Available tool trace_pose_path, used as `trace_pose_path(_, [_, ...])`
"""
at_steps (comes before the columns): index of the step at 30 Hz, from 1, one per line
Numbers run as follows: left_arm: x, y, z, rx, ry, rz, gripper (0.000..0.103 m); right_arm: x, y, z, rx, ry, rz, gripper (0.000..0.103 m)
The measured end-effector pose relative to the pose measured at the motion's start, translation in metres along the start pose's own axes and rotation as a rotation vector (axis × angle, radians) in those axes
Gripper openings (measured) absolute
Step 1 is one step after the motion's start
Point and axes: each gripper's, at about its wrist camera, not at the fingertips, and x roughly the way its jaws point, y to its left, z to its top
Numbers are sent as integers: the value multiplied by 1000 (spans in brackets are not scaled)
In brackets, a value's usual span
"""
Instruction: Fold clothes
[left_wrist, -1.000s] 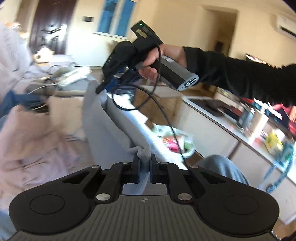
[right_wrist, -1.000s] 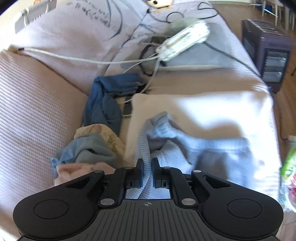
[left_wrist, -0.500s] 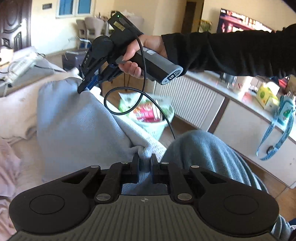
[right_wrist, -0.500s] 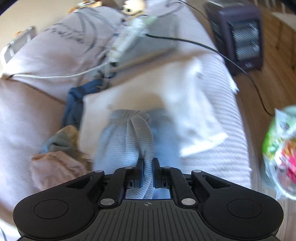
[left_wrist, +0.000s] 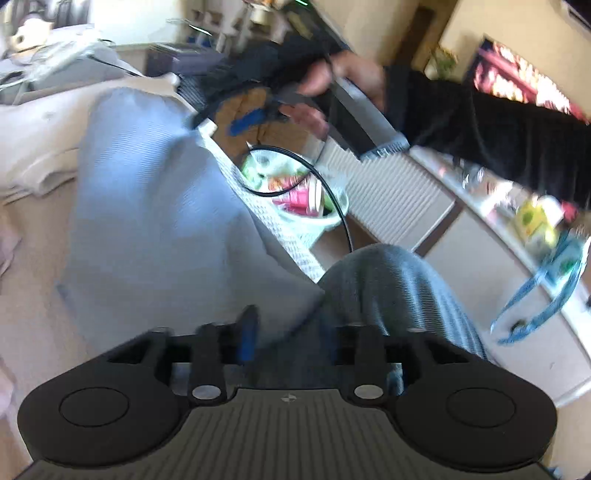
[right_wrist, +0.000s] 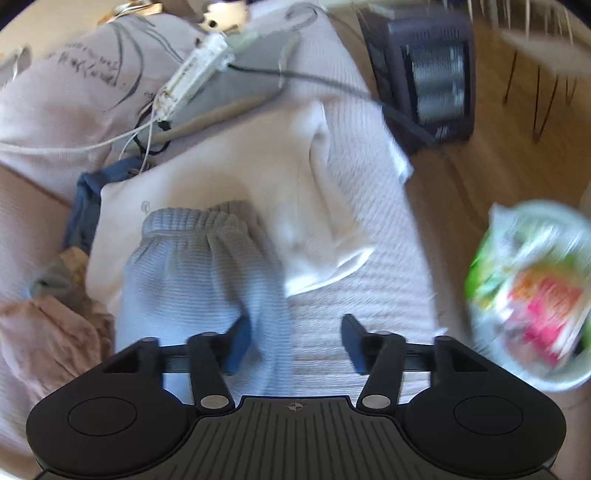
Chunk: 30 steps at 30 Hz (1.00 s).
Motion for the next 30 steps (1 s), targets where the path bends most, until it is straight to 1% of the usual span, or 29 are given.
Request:
trace_pose_path(2, [-14,2,-14,-17,-9,57,45,-21,2,-4,-49,-58,-32,60])
trace_pose_path(3, [-22,4,-21,-34,-11,84,45,-32,3,-7,-68,-70,-26,60])
trace_pose_path(4, [-31,9,-26,-60,-18,100,44,-42,4,-11,-86,-72,-8,60])
trace_pose_path(6, [-47,18,-36,-115,-42,125,43,-61,13,-20,-140,-56,56,60])
trace_pose_path(8, [-62,28,-41,-165,-84,146,38,-79,29,-33,-230,-35,120,54])
trace_pose_path(9, [-66,31,-40,-186,-109,152,33,-87,37,-40,-280,-24,152,41])
trace_pose_path(10, [-67,33,-38,-207,-133,157,31,-95,48,-47,-319,5,170,34])
trace_pose_path(11, [-70,35,-34,-226,-157,164,29,-98,60,-53,-341,51,168,33])
trace_pose_path(12, [-70,38,-29,-240,-185,173,21,-99,71,-57,-368,97,160,28])
trace_pose_path(13, [-67,40,-24,-233,-208,190,19,-100,83,-63,-412,132,160,25])
trace_pose_path(14, [-63,41,-18,-219,-229,210,19,-101,93,-69,-460,155,162,25])
trace_pose_path(15, [-57,43,-14,-213,-239,235,16,-99,101,-73,-494,181,156,25])
trace_pose_path(16, [-49,46,-10,-217,-242,243,14,-95,106,-76,-505,210,148,25])
trace_pose_path(17, [-42,50,-6,-229,-245,235,14,-90,109,-78,-498,241,151,25])
trace_pose_path(19, [-26,54,-4,-240,-223,208,13,-79,113,-81,-489,326,193,26])
trace_pose_path(21, [-12,54,-7,-237,-180,192,13,-67,114,-85,-484,399,205,26])
trace_pose_path(23, [1,52,-15,-226,-113,202,11,-54,108,-93,-479,474,174,26])
trace_pose_path(25, [9,52,-26,-227,-71,205,11,-40,98,-100,-474,546,138,26])
trace_pose_path(28, [17,57,-37,-235,-35,210,11,-26,79,-112,-449,598,100,26])
trace_pose_path(30, [22,60,-39,-236,-21,207,13,-20,67,-118,-417,608,102,26])
